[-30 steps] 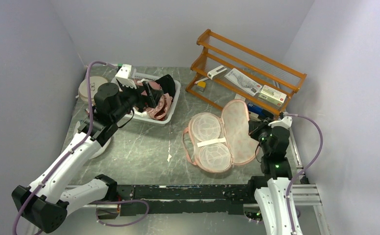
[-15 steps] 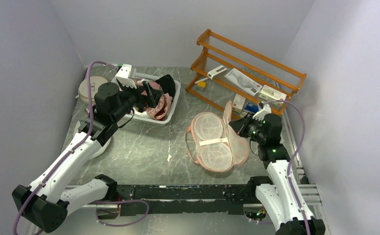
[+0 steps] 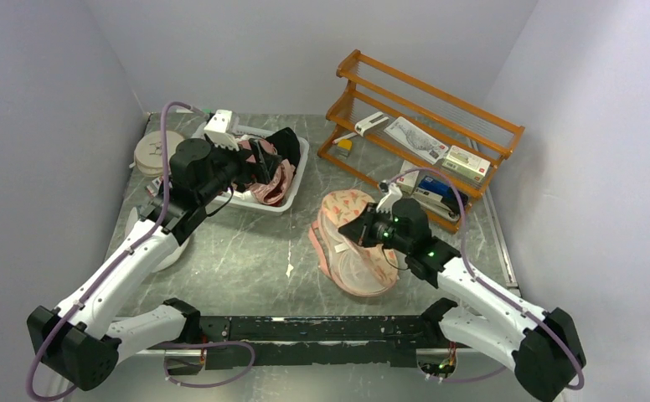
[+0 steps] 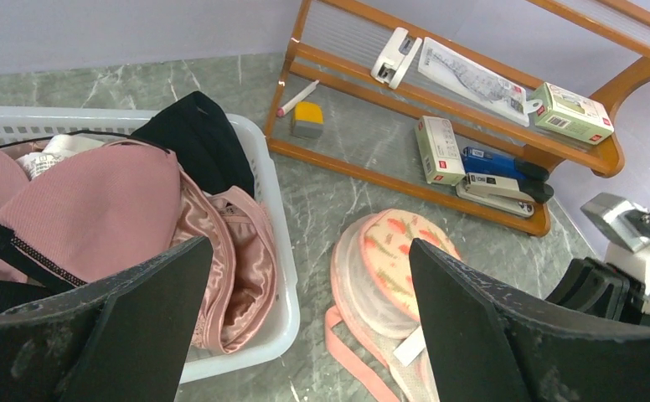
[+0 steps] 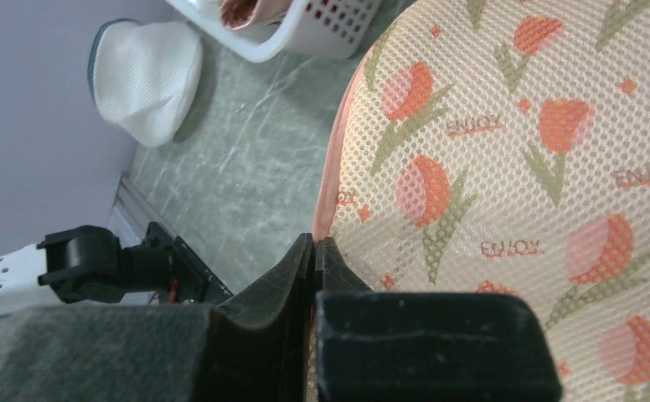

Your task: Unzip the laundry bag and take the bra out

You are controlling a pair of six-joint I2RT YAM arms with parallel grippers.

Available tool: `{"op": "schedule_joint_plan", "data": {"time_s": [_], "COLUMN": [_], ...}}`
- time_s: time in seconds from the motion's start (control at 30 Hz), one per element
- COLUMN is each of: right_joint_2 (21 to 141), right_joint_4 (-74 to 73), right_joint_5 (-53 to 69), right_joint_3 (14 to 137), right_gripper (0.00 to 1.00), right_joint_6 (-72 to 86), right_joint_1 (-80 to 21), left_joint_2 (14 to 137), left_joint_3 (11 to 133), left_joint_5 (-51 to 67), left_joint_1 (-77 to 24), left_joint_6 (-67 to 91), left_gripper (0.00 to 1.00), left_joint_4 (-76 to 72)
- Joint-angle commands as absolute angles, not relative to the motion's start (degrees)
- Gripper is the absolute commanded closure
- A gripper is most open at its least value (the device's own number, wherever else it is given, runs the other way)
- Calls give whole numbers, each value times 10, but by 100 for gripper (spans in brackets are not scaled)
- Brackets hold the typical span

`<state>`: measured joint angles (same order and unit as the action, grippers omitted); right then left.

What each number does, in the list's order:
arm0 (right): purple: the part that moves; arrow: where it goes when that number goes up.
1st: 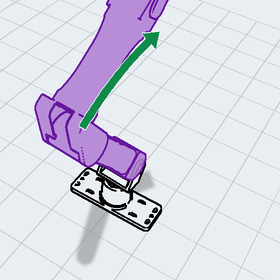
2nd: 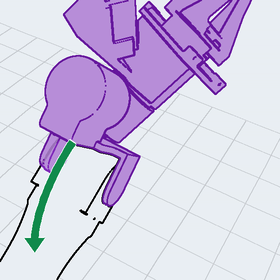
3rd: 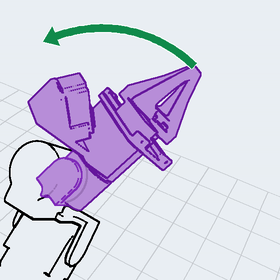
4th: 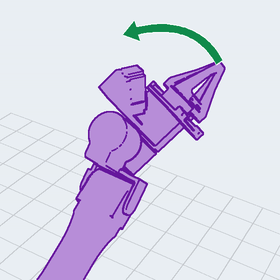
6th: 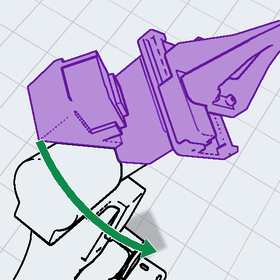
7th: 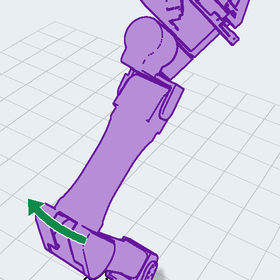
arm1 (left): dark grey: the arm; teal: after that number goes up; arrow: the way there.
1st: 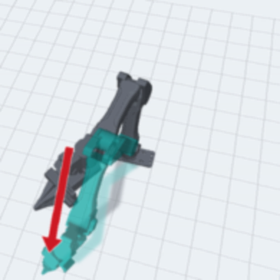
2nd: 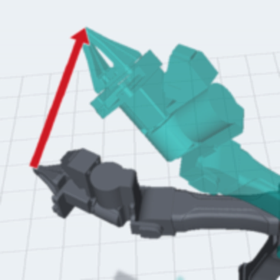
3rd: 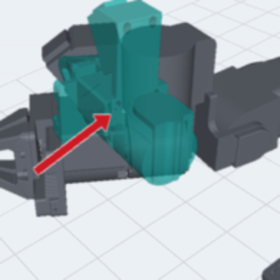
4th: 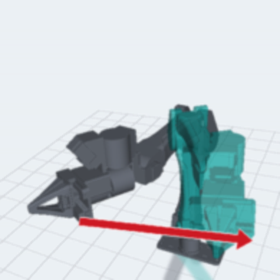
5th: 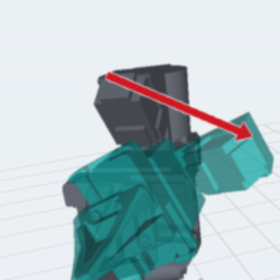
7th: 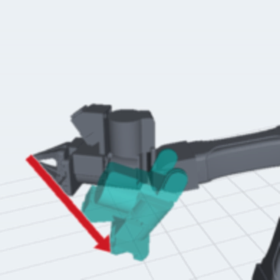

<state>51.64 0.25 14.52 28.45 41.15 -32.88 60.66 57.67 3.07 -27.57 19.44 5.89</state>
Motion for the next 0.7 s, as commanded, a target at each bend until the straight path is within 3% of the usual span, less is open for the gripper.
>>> {"op": "schedule_joint_plan", "data": {"time_s": [0.0, 0.3, 0.67], "right_joint_2": [539, 606, 727], "right_joint_4": [79, 137, 239], "right_joint_5": [80, -44, -38], "right_joint_3": [284, 248, 208], "right_gripper": [100, 100, 100], "right_joint_6": [456, 490, 509], "right_joint_1": [-394, -483, -505], "left_joint_2": [611, 609, 612], "left_joint_3": [586, 586, 586], "left_joint_5": [33, 32, 37], "left_joint_1": [-271, -272, -272], "left_joint_6": [196, 196, 196], "left_gripper": [1, 1, 1], "left_joint_4": [57, 57, 57]}}
